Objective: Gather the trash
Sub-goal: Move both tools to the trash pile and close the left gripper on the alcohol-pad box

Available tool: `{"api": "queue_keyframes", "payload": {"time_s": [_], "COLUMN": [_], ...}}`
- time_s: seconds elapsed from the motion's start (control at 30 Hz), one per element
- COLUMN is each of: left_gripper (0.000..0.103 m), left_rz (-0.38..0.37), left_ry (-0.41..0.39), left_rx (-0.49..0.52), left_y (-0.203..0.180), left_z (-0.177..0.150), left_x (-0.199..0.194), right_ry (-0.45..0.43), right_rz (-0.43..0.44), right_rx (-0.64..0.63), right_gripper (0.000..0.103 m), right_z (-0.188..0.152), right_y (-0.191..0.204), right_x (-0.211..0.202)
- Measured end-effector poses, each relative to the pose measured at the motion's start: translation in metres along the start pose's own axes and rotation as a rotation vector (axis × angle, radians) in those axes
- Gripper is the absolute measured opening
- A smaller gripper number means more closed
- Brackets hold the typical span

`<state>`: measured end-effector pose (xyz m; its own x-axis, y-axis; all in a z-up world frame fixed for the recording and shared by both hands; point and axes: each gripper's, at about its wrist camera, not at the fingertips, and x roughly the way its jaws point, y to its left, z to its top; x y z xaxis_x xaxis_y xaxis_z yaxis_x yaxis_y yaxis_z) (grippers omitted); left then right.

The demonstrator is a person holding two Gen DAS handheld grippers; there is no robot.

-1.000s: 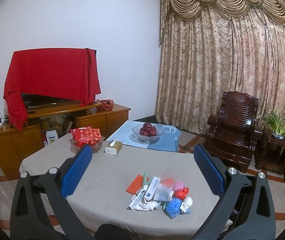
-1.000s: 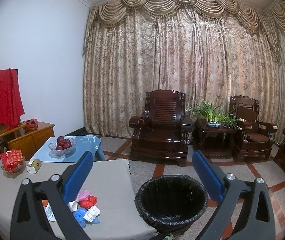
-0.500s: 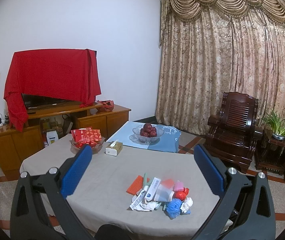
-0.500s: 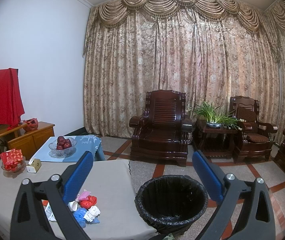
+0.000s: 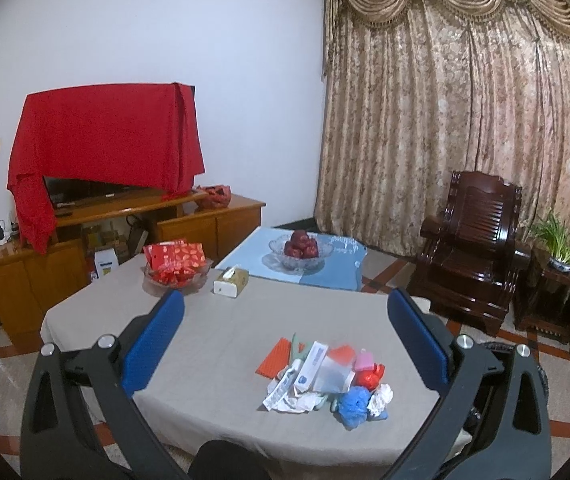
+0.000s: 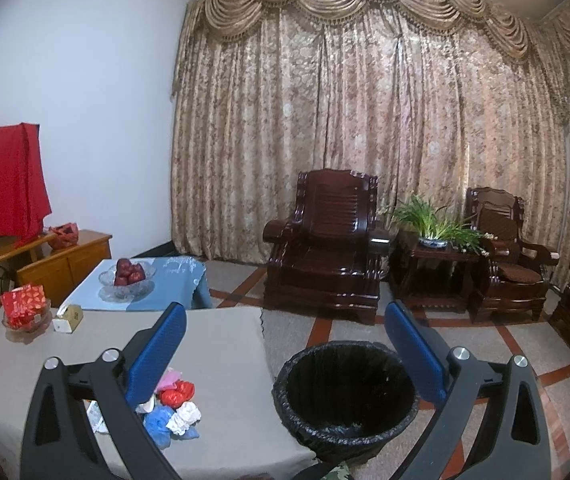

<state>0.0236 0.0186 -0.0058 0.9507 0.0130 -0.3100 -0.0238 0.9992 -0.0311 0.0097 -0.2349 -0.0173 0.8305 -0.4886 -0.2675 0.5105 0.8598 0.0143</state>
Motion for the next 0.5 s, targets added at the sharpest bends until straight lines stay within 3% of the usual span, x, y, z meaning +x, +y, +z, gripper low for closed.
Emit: {"api": "queue_keyframes", "payload": {"time_s": [0.27,0.33,0.5], "left_gripper": [0.098,0.098,0.098], "left_rz": [0.018,0.017,0.001], "left_ry": [0.124,0.169,0.263], "left_rx": [0.01,0.019,0.038], "left_y": [0.017,0.008,0.009], "left_z": [-0.02,-0.046,-0.073], "left_x": [0.056,0.071,0.111], "right_ry": [0.149,0.195,0.281], "right_rz": [0.1,0.124,0.177], "right_rx": [-0.053,-0.066,-0.097], "right_gripper": [0.097,0.097,0.096], "right_z": [-0.025,-0.036,-0.067], "right_y": [0.025,0.034,0.062], "right_x": [0.051,0.068,0.109]}}
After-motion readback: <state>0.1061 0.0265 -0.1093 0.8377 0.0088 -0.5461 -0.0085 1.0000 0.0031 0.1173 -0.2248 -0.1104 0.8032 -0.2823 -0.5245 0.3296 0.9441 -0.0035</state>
